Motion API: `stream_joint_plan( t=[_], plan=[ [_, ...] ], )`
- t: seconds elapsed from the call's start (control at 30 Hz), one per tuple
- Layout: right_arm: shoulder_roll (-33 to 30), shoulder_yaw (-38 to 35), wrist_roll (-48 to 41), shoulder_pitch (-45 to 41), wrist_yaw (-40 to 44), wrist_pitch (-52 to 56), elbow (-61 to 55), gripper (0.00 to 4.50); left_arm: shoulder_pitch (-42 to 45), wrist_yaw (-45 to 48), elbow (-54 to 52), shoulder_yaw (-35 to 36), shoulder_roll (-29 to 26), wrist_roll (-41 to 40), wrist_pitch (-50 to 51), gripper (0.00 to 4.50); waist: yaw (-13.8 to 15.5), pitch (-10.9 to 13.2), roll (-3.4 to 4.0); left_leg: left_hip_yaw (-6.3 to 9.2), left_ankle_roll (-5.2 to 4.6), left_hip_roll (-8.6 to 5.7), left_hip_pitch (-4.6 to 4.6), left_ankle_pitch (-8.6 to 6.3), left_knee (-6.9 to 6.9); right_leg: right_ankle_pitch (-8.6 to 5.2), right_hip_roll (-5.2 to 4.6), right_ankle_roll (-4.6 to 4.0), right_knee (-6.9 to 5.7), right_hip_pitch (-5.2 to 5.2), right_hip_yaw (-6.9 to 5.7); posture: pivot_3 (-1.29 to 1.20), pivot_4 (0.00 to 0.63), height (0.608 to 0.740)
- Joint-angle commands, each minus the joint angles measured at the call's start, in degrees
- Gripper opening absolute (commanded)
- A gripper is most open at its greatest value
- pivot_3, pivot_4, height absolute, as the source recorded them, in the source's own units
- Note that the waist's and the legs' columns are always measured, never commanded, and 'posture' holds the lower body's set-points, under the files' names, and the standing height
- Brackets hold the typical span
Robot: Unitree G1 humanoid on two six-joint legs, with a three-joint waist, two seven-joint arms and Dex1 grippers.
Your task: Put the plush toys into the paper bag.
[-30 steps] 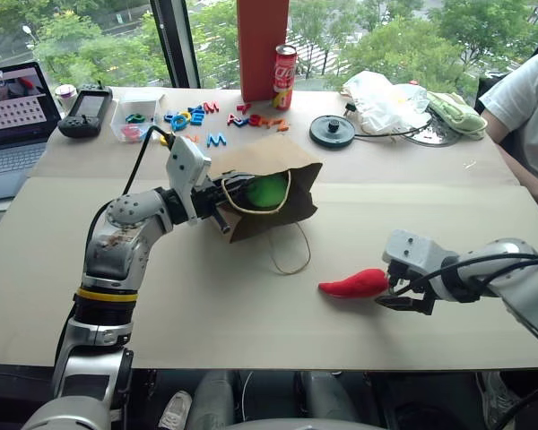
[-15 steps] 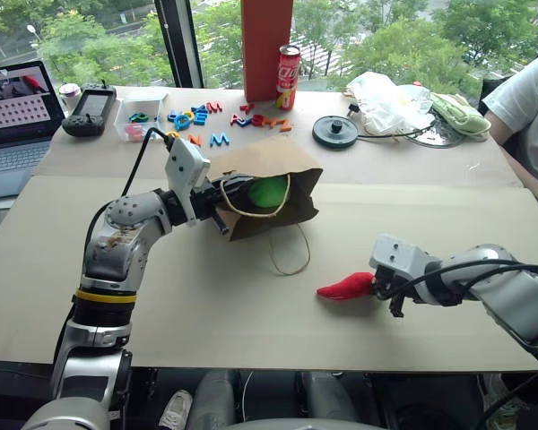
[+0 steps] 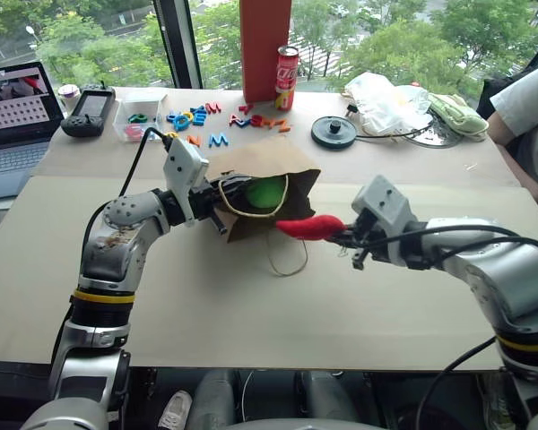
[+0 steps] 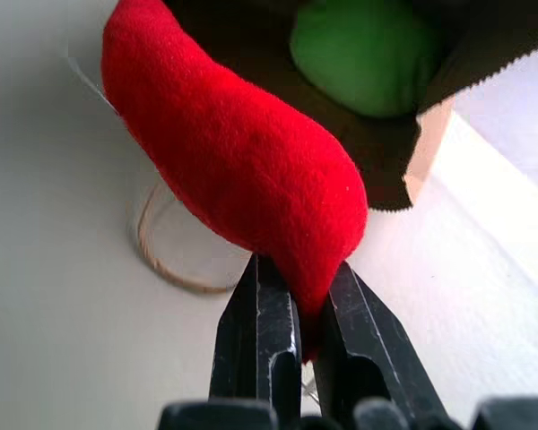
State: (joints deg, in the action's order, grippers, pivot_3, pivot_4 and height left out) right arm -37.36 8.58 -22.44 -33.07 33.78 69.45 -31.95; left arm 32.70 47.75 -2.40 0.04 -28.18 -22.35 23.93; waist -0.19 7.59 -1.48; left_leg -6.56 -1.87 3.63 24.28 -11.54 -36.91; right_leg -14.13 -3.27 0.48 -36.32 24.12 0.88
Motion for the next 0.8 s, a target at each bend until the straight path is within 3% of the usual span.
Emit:
stream_joint_plan(
  t=[0.03, 0.4, 0.6, 0.8],
  plan=[
    [5.14, 2.96, 3.28, -2.71, -7.15, 3.39, 1.91, 0.03, 0.54, -0.11, -2.20, 0.51, -0.43, -0.22, -0.28, 0.00, 0.05, 0.00, 0.00, -0.01, 0.00, -0.01, 0.03, 0.00, 0.01, 0.00, -0.01, 0.00, 0.02, 0.03, -0.01, 0.00, 0.150, 0.739],
    [23.04, 11.89, 15.32, -12.39, -23.33, -0.42, 18.42, 0.03, 0.82, -0.19, -2.85, -0.06, -0.07, -0.40, 0.43, 0.00, -0.16, -0.01, 0.02, -0.15, 0.03, -0.03, 0.08, 0.02, 0.00, 0.00, -0.04, 0.00, -0.01, 0.04, -0.06, 0.00, 0.150, 0.739],
    [28.54, 14.41, 18.29, -15.32, -24.31, -5.92, 24.62, 0.03, 0.85, -0.01, -2.75, -0.12, -0.01, -0.43, 0.41, 0.00, -0.61, -0.01, 0.03, -0.15, 0.03, -0.02, 0.09, 0.02, 0.03, 0.00, -0.04, 0.00, -0.02, 0.07, -0.08, 0.00, 0.150, 0.739],
    [35.71, 11.99, 17.03, -14.82, -23.76, -10.96, 27.84, 0.03, 0.99, 0.08, -2.60, -0.33, 0.18, -0.41, 0.44, 0.00, -0.66, -0.01, 0.03, -0.11, 0.03, -0.02, 0.08, 0.02, 0.03, 0.00, -0.05, 0.00, -0.45, 0.08, -0.07, 0.00, 0.150, 0.739]
  ],
)
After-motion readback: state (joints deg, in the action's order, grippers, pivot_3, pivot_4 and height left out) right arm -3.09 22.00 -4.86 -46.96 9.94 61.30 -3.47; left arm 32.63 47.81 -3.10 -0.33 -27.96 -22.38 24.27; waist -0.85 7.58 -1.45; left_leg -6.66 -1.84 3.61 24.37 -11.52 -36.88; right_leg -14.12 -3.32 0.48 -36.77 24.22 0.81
